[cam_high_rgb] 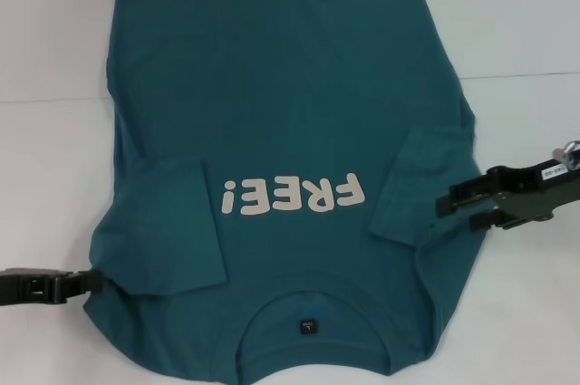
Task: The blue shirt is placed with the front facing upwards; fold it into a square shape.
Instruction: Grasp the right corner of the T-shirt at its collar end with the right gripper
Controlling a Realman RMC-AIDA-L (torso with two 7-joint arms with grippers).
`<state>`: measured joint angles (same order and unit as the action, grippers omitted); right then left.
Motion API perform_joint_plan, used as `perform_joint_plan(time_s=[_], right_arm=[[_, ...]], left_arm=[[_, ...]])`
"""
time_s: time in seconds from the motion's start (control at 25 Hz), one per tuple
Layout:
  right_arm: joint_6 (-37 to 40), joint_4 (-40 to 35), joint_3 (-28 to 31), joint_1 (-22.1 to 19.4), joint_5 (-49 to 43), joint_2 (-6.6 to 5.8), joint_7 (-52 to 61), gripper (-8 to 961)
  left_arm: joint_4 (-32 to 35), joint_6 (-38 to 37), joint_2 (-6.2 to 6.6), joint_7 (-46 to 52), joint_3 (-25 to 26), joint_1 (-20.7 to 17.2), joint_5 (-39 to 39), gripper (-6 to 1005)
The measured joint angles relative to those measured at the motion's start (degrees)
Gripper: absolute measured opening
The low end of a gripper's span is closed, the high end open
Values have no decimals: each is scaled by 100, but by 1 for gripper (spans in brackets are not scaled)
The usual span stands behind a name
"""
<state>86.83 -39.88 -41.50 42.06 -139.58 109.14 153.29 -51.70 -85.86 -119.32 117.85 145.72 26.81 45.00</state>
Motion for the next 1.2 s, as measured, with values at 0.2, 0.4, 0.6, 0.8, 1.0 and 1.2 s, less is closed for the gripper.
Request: perform_joint_plan(time_s=[0.2,0.4,0.6,0.8,1.0,1.2], right_arm=[[-267,-10,-73,55,-256,118,175,723],[-482,2,-141,90,-400,231,406,719],[-618,25,-214,129,-405,289,638,714],[-771,20,-367,185,-560,344,823,710],[-871,35,-411,245,-731,408,905,706],[-883,38,-454,296,-802,429,999,701]], left_arm=[[3,-8,-3,-14,0,0,0,30],[3,-20,-4,-21,0,-1,0,30],[4,-18,-4,-88,0,-15,0,31],[20,-13,-16,-150,0,-18,0,31],[56,-14,-18,-172,0,-17,0,32],[75,-9,-15,-216,0,-2,1,32]])
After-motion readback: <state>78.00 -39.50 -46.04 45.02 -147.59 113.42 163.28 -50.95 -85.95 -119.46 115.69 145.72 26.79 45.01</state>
